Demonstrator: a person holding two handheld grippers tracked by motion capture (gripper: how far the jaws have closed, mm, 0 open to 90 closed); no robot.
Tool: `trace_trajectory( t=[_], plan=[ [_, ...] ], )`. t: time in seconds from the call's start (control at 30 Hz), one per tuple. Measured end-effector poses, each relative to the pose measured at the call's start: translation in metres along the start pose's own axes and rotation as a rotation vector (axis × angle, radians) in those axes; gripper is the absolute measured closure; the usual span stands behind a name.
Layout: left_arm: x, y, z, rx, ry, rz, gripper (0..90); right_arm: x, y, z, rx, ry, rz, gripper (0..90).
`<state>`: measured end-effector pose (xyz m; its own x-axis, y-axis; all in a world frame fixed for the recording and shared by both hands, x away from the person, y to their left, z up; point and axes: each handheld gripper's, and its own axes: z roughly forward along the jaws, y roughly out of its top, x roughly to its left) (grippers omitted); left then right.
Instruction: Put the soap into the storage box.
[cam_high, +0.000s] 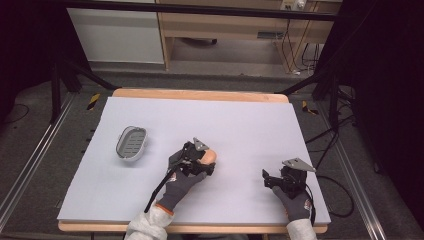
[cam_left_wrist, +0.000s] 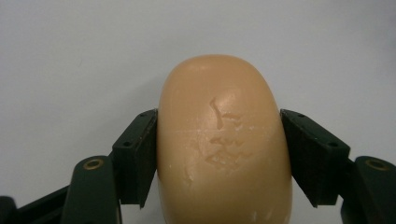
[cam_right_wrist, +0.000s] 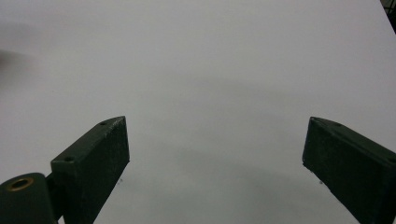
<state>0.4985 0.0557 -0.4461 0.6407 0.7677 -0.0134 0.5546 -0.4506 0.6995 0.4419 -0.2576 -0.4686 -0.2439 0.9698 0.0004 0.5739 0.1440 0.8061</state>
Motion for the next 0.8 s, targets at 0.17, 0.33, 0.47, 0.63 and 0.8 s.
trace_trajectory(
  t=[0.17,0.33,0.47,0.63,0.8],
  plan=[
    [0.003,-0.001,-0.011,-0.012,-0.007,0.005,31.2,0.000,0.000,0.000,-0.002,-0.002,0.003,7.5],
    [0.007,-0.003,-0.023,-0.027,-0.013,0.001,31.3,0.000,0.000,0.000,0.000,-0.004,0.002,7.4],
    [0.012,-0.004,-0.034,-0.045,-0.015,-0.004,31.3,0.000,0.000,0.000,0.000,-0.006,0.002,7.4],
    [0.018,-0.007,-0.049,-0.065,-0.011,-0.013,31.4,0.000,0.000,0.000,0.000,-0.007,0.003,7.4],
    [0.027,-0.013,-0.061,-0.083,-0.006,-0.027,31.4,0.000,0.000,-0.001,-0.002,-0.008,0.004,7.4]
  ],
)
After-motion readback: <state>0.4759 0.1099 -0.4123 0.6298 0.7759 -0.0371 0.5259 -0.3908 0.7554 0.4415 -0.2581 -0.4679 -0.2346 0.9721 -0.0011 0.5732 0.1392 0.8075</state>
